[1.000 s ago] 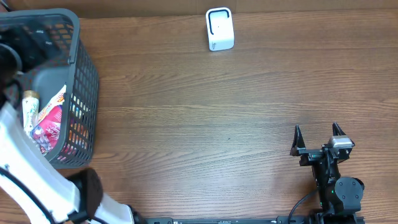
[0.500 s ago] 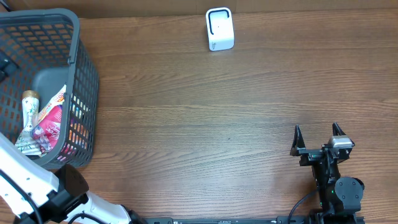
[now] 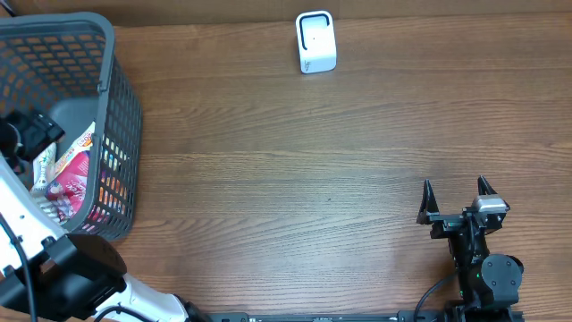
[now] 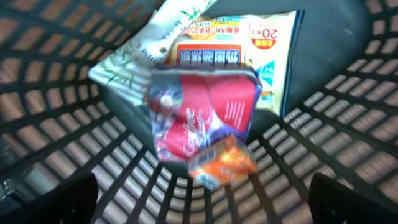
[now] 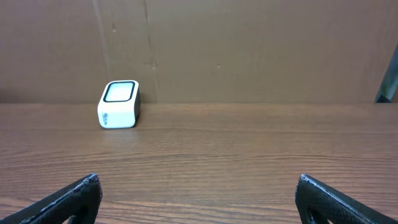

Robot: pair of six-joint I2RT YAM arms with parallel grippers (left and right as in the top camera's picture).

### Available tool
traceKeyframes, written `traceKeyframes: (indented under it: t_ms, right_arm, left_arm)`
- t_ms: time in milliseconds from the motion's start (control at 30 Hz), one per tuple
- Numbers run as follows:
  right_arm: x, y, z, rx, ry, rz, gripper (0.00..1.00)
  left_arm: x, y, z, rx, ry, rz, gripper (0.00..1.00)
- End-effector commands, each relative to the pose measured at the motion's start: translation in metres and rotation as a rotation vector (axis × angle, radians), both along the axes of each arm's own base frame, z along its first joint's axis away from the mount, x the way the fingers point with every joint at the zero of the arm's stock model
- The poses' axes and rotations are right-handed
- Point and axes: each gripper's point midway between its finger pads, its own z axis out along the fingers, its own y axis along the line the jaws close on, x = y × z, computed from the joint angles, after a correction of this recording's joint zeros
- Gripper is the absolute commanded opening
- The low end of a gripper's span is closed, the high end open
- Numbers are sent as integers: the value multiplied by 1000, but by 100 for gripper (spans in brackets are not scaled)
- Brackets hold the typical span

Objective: Scan the item barcode
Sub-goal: 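Grasp the purple-red snack bag in the basket with the left gripper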

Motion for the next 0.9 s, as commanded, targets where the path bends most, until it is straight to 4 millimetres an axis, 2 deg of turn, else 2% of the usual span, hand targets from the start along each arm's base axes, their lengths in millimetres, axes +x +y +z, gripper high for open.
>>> traceKeyframes:
  t_ms: [0, 167, 500, 700, 867]
  right_arm:
    - [0, 1, -1, -4, -7, 4, 100]
    - [0, 1, -1, -5, -7, 4, 100]
    - [0, 1, -1, -5, -7, 4, 100]
    - [0, 1, -1, -5, -7, 4, 100]
    - [0, 1, -1, -4, -7, 4, 100]
  left_arm:
    - [-1, 2, -31, -39, 34, 21, 100]
    - [2, 4, -65, -55, 49, 20, 100]
    - [17, 16, -101, -18, 3, 20, 100]
    - [13, 13, -131, -33, 14, 44, 100]
    - [8, 8, -145, -49, 34, 44, 100]
